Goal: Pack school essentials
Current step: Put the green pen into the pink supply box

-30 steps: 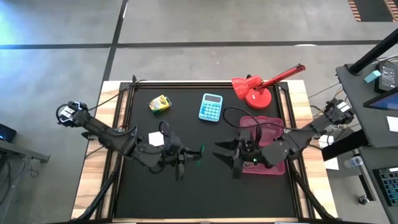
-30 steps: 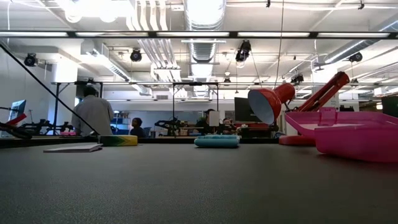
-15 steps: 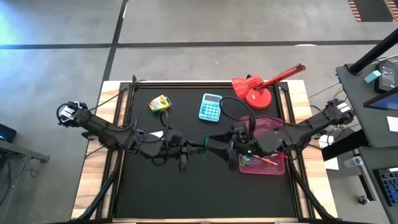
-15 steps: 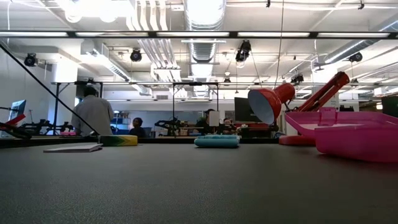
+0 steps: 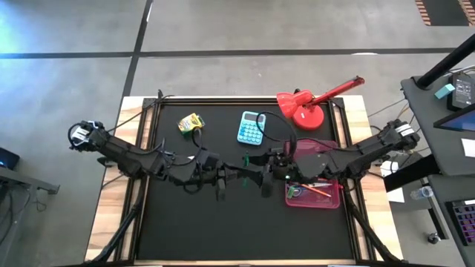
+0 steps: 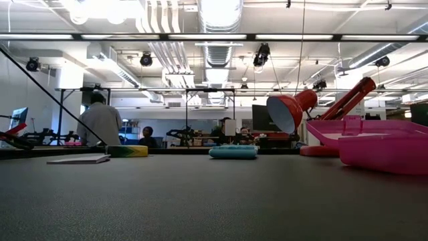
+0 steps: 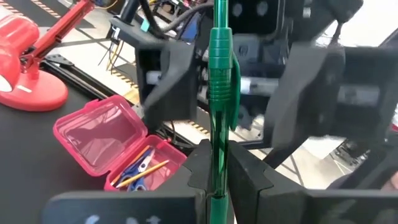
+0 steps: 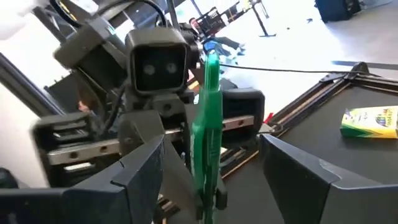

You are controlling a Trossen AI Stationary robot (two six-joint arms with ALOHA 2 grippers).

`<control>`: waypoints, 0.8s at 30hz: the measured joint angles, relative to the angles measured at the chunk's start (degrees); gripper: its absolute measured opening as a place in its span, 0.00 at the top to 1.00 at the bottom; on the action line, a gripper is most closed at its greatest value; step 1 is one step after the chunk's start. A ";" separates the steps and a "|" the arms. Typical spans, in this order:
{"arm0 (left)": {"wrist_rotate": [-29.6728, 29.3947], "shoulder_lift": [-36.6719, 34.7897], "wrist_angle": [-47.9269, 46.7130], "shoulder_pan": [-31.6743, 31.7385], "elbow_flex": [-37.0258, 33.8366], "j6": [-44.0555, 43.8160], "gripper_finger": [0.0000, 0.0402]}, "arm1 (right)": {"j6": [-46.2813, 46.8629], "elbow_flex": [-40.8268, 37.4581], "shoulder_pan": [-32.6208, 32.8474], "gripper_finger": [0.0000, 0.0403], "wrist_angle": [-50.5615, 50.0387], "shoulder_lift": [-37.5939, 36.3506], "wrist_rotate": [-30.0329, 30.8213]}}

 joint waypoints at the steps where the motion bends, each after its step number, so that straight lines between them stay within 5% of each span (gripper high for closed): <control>1: 0.00 0.00 -0.05 0.10 -0.06 0.01 0.97 | -0.02 -0.02 -0.18 0.40 0.01 0.45 0.01; 13: -0.45 0.06 -0.56 0.10 -0.45 0.00 0.97 | -1.76 4.57 -0.93 0.55 -6.33 0.66 0.03; 24: -0.81 0.04 -0.48 0.21 -0.45 0.00 0.97 | 2.12 5.68 -0.95 0.58 -9.03 0.70 0.06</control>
